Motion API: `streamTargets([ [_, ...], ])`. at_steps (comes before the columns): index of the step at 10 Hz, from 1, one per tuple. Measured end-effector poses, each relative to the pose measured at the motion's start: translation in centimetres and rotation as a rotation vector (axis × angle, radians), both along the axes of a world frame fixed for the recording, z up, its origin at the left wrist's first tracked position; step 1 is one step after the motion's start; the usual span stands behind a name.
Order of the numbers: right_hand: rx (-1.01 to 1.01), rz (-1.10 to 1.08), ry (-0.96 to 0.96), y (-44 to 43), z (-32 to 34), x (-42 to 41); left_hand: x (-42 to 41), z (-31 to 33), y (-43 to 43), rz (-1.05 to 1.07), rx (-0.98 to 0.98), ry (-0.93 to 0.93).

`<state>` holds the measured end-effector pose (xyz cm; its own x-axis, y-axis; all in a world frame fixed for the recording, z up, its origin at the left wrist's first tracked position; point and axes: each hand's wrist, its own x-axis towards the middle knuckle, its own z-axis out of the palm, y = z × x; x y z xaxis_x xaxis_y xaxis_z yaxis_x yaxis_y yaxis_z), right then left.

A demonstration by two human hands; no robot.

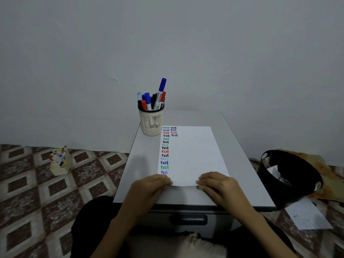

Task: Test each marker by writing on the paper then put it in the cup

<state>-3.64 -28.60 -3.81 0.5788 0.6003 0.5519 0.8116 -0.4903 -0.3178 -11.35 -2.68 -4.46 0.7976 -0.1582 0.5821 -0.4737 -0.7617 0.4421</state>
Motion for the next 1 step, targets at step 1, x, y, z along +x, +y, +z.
streamTargets([
  [1,0.03,0.025,0.109,-0.32,-0.01,-0.22,-1.01,-0.65,-0.75,0.04,-0.04,-0.07],
])
